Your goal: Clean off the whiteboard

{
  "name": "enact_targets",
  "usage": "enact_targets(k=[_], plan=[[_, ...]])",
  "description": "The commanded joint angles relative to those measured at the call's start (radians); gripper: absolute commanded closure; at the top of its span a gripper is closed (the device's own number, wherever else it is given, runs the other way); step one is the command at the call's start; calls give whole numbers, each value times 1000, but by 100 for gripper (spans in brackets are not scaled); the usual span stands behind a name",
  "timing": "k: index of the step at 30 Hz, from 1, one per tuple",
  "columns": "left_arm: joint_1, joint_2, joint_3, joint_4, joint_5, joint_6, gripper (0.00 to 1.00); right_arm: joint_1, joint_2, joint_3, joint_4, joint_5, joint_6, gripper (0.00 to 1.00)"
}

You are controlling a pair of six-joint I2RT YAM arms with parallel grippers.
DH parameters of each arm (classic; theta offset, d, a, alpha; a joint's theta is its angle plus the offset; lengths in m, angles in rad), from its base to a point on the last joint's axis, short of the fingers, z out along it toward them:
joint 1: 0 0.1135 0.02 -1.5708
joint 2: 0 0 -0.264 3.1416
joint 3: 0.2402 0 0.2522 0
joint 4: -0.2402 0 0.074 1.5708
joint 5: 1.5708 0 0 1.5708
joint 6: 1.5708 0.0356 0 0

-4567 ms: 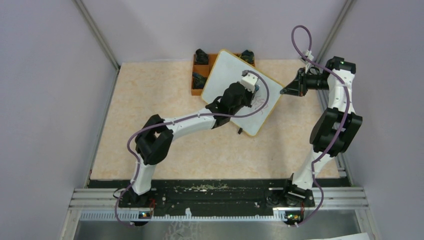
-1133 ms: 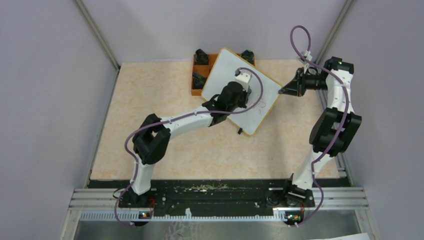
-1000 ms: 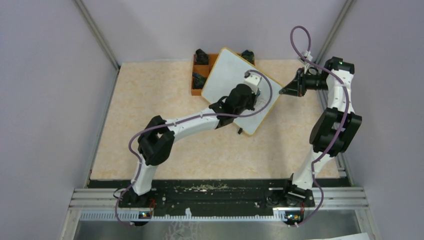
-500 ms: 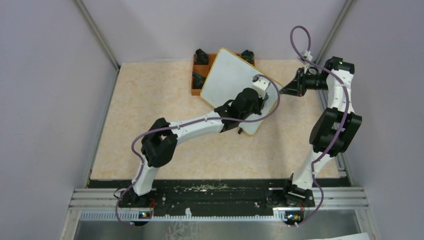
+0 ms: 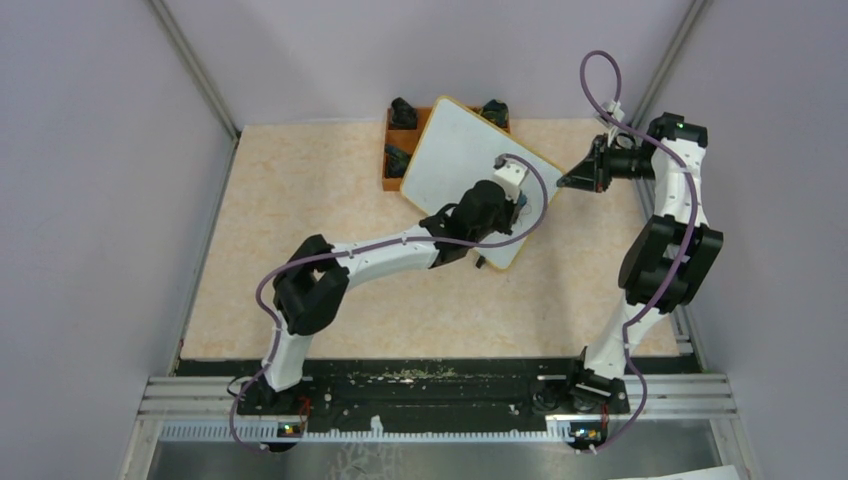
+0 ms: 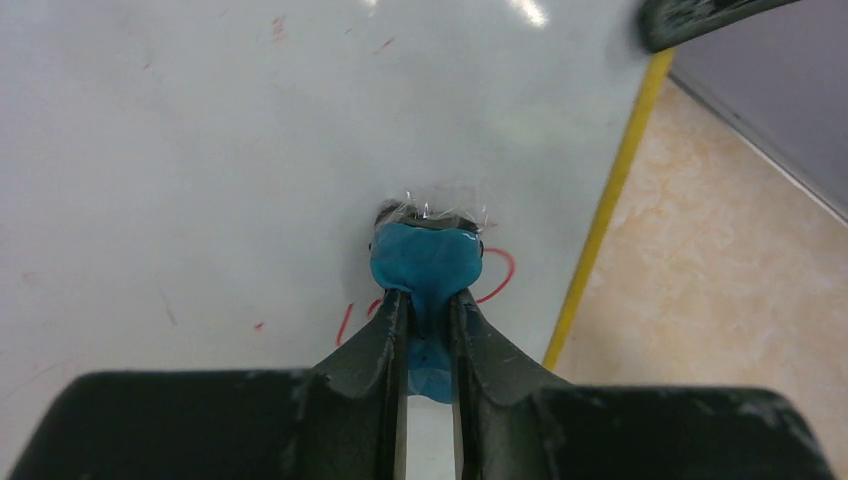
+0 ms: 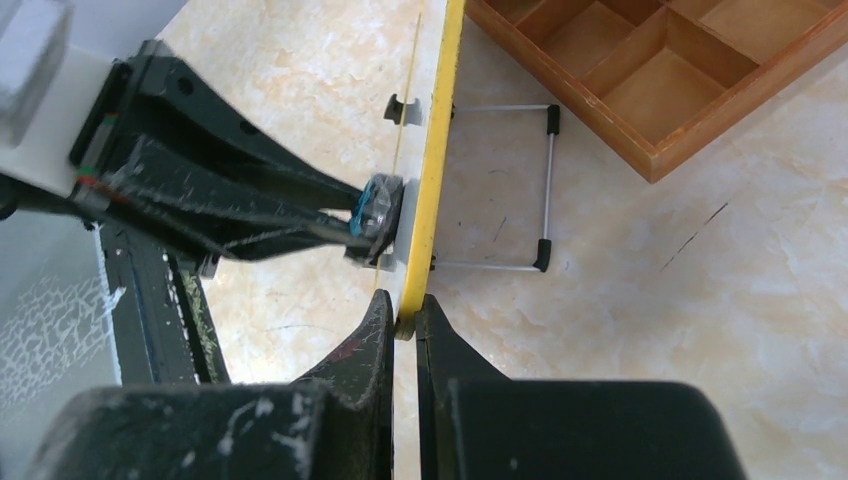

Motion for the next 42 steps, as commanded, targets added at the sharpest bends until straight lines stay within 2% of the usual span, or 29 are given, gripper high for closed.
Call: enact_targets(k=[1, 4, 8, 20, 25, 31, 42], plan=[[99, -41, -105, -56, 2, -34, 100, 51, -12, -17, -68, 73, -59, 100], [143, -63, -139, -47, 21, -46, 100, 53, -10, -17, -68, 71, -59, 100], [139, -49, -110, -58, 53, -53, 100, 55, -7, -17, -65, 69, -58, 100], [-65, 131, 193, -138, 70, -21, 100, 58, -12, -29, -65, 76, -60, 100], [-92, 172, 247, -159, 68, -23, 100, 58, -13, -30, -65, 75, -58, 100], [-75, 137, 170, -152, 20, -19, 100, 58, -16, -38, -58, 75, -57, 100], [47, -30, -55, -81, -19, -33, 100, 58, -17, -44, -54, 72, -58, 100]])
